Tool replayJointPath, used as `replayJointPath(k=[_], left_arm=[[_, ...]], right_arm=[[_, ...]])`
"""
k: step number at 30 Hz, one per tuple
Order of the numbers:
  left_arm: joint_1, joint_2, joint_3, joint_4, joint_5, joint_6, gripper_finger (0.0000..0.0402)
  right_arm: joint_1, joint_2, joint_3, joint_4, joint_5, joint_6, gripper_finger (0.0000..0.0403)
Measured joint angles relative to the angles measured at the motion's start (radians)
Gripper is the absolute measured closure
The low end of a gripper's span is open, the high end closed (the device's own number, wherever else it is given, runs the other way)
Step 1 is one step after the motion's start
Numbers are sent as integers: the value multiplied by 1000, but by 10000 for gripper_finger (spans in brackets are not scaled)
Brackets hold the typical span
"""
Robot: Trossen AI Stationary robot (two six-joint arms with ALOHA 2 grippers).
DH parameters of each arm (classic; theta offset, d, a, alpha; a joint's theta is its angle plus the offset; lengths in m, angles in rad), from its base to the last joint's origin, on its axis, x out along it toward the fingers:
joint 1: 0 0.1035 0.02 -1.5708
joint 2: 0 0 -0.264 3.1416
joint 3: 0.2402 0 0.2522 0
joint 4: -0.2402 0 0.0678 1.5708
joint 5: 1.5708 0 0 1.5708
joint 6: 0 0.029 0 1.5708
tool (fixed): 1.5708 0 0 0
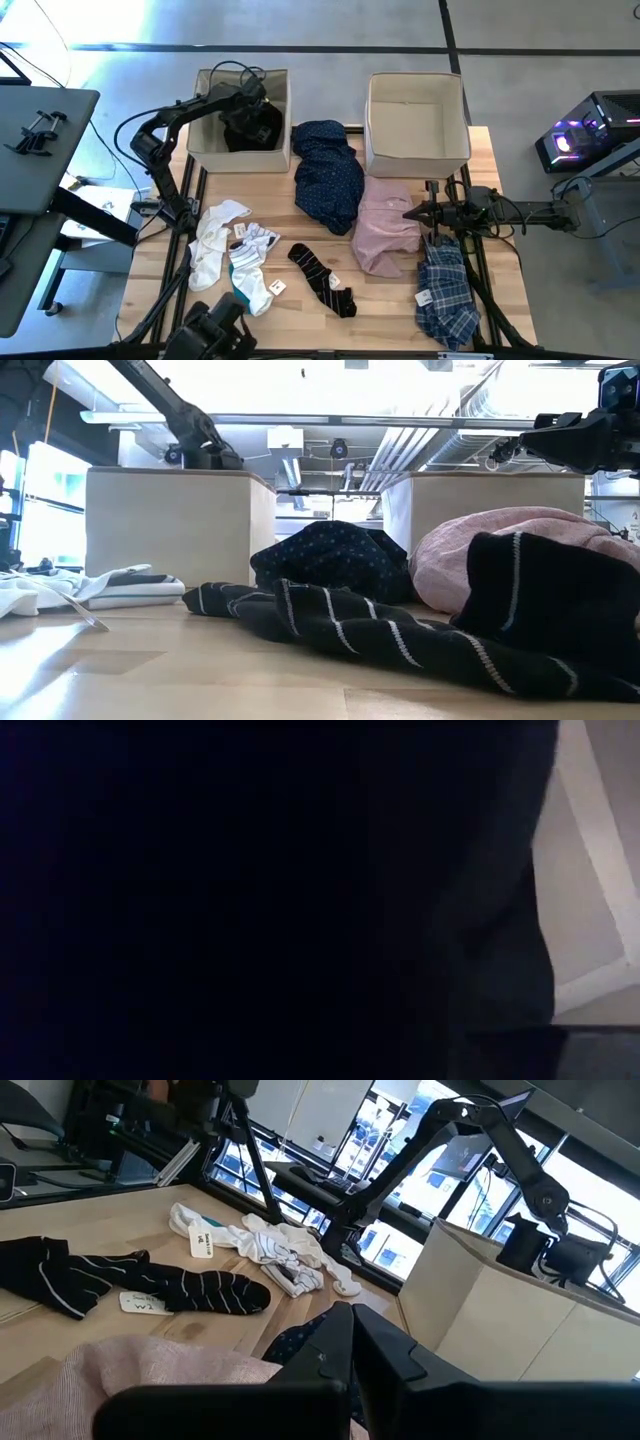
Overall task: Sort clothes
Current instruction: Put the black pants into the left laundry organizer, then put the dark blue polo shirt into the left laundry organizer
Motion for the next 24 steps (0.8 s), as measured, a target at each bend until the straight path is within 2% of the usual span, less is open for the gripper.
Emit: replayJointPath(k=[6,14,24], left_arm=[[0,-72,23,-44,4,2,299],[-3,-251,26,-43,20,-18,299],[-35,-452,27,-12,125,-87,299]], right_arm=[[0,0,0,0,0,0,402],[0,0,0,0,-6,0,402],[0,0,0,0,-4,0,402]])
